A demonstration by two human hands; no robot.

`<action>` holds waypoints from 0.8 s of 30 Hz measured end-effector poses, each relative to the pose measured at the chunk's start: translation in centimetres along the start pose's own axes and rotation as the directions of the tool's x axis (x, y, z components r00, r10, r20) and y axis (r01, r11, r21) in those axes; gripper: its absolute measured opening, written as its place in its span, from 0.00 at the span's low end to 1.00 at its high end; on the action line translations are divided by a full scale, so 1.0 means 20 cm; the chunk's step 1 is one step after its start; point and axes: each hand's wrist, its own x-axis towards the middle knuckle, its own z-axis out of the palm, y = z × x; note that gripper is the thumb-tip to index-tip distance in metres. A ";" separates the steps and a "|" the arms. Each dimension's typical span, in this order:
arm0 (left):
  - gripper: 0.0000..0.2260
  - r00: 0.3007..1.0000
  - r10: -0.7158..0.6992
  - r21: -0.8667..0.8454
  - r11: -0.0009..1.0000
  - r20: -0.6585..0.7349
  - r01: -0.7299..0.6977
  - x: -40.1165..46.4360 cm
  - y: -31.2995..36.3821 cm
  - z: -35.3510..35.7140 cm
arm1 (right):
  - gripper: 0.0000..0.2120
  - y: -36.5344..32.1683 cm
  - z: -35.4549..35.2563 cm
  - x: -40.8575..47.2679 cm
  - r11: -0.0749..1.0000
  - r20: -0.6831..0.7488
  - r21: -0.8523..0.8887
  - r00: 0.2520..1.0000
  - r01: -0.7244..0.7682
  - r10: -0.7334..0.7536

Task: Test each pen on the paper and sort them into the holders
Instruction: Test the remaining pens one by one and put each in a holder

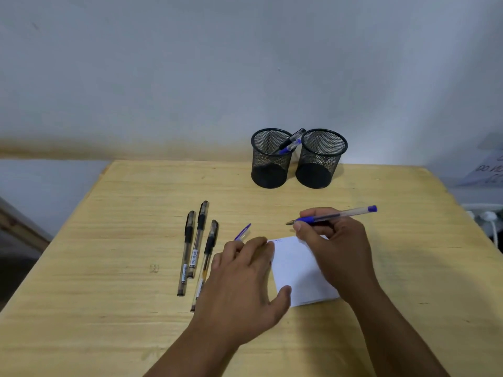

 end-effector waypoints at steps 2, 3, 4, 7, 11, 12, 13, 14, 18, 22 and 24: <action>0.32 1.000 0.000 -0.006 1.000 -0.001 0.000 0.00 0.00 0.01 | 0.03 0.07 0.04 0.01 1.000 0.002 -0.013 1.000 -0.015 0.015; 0.32 1.000 -0.002 -0.014 1.000 0.001 0.002 0.00 0.00 0.01 | 0.04 0.10 0.05 0.00 1.000 -0.008 -0.018 1.000 -0.012 0.012; 0.32 1.000 -0.004 -0.020 1.000 0.000 0.004 0.00 0.00 0.01 | 0.04 0.12 0.05 0.00 1.000 -0.021 -0.013 1.000 -0.002 0.002; 0.32 1.000 0.001 -0.041 0.999 -0.015 -0.002 0.00 0.00 0.01 | 0.03 0.15 0.07 0.01 1.000 -0.014 0.001 1.000 0.027 -0.027; 0.32 1.000 0.005 -0.035 0.999 -0.009 -0.006 0.01 -0.01 0.00 | 0.02 0.17 0.07 0.00 0.996 0.016 -0.081 0.999 0.047 -0.046; 0.32 1.000 0.004 -0.041 0.999 -0.009 -0.004 0.01 0.00 0.00 | 0.02 0.17 0.08 -0.01 0.994 0.016 -0.096 0.999 0.047 -0.046; 0.32 1.000 0.001 -0.044 0.999 -0.009 -0.002 0.01 0.00 0.00 | 0.02 0.16 0.08 -0.01 0.993 0.013 -0.107 0.999 0.050 -0.049; 0.32 1.000 0.001 -0.043 0.999 -0.009 -0.001 0.01 0.00 0.00 | 0.03 0.16 0.08 -0.01 0.992 0.006 -0.116 0.998 0.057 -0.056; 0.32 1.000 -0.007 -0.042 0.999 -0.003 0.007 0.01 0.00 0.00 | 0.02 0.16 0.08 -0.02 0.988 -0.017 -0.134 0.997 0.074 -0.077; 0.32 1.000 -0.009 -0.025 1.000 -0.003 0.009 0.00 0.00 0.00 | 0.01 0.16 0.08 -0.02 0.984 -0.019 -0.161 0.996 0.079 -0.083; 0.32 1.000 -0.011 -0.020 1.000 0.002 0.011 0.00 0.00 0.01 | 0.02 0.16 0.08 -0.02 0.985 -0.018 -0.155 0.997 0.077 -0.080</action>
